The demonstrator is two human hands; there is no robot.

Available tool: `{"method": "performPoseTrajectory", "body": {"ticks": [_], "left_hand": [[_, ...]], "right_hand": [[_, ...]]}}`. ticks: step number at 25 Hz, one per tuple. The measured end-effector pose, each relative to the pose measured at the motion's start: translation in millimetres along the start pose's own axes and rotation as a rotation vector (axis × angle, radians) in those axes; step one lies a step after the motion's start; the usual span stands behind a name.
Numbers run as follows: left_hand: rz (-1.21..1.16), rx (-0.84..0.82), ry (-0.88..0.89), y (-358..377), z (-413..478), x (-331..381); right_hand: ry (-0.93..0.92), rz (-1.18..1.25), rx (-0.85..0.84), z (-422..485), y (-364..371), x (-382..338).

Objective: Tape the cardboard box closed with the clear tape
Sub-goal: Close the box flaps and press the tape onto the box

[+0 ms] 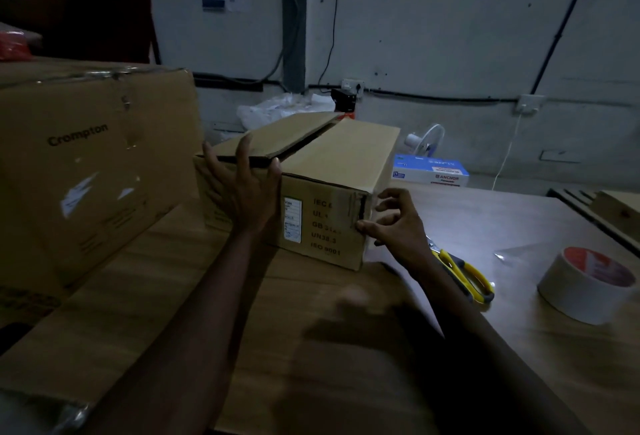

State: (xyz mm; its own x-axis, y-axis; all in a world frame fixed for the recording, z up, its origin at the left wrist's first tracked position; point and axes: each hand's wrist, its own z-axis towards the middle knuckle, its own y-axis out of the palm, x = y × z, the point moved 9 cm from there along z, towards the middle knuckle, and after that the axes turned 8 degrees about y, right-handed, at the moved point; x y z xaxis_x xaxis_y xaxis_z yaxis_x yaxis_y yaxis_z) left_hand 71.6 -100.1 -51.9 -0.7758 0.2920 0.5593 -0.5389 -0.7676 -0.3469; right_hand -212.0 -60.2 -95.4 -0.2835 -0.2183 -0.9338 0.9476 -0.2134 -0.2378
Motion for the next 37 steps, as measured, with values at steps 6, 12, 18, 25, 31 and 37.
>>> {"method": "performPoseTrajectory", "body": {"ticks": [6,12,18,25,31,37], "left_hand": [[0.071,-0.050,0.048,3,-3,7],[0.188,-0.044,0.146,-20,30,34],[0.393,-0.651,-0.136,41,64,1],[0.559,-0.833,-0.107,35,39,22],[0.602,-0.820,-0.084,37,25,37],[0.604,-0.865,-0.091,41,8,42]], "right_hand": [[0.026,-0.070,0.007,3,-11,2],[0.101,0.087,-0.039,6,-20,14],[0.143,0.215,-0.100,4,-14,12],[0.201,0.303,-0.104,3,-29,21],[0.207,0.310,-0.068,5,-39,25],[0.200,0.369,-0.022,5,-48,32]]}}
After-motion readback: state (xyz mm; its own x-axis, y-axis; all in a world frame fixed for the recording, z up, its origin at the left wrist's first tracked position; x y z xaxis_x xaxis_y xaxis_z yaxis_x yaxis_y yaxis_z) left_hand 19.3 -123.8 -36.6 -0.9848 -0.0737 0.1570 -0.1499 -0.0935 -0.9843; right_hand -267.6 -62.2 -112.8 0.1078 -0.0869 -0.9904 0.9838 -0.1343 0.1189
